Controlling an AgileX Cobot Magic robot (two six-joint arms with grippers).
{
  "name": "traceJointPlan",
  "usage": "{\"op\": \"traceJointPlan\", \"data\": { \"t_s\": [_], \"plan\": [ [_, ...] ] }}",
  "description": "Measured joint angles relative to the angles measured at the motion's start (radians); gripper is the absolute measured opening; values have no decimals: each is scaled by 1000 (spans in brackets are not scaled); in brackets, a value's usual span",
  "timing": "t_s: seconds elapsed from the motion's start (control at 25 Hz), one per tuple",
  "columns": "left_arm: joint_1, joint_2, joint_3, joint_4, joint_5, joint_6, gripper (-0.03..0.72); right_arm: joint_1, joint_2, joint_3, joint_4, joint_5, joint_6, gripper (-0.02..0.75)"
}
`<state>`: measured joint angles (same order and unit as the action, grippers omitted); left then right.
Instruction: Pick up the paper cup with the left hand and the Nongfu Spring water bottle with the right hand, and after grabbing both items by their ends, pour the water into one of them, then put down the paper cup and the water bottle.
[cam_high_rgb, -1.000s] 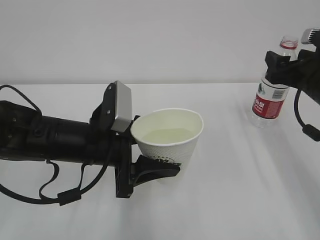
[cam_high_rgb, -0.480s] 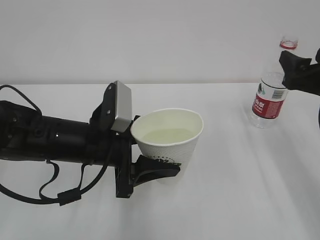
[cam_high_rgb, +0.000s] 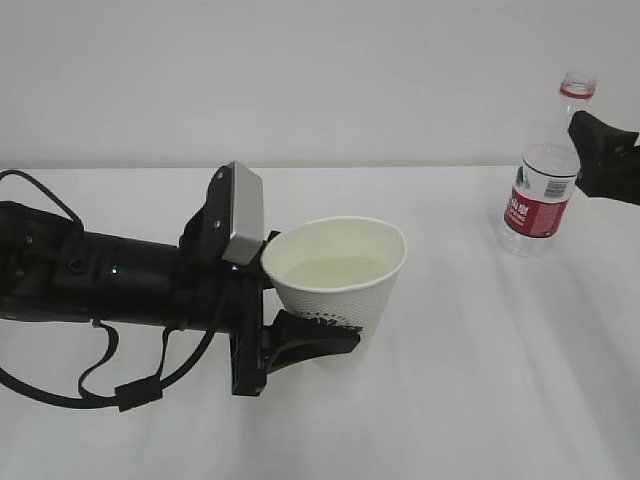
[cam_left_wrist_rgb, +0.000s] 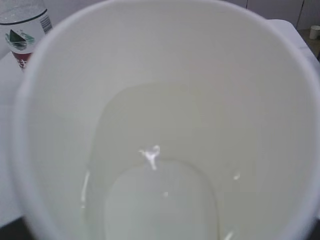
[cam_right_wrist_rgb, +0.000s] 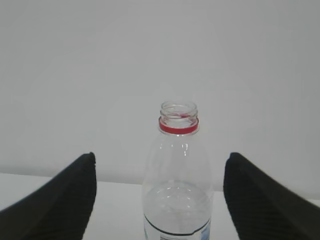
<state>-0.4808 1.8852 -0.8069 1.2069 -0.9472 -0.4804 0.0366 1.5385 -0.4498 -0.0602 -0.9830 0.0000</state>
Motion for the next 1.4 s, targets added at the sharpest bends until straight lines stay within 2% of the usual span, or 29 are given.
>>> {"op": "traceJointPlan", "data": {
  "t_s": [0.8,1.4],
  "plan": [
    [0,0,0,-8,0,0,483,0,0,1,-1,-7,-9,593],
    [0,0,0,-214,5,58,483,0,0,1,-1,-7,-10,590]
  ]
}}
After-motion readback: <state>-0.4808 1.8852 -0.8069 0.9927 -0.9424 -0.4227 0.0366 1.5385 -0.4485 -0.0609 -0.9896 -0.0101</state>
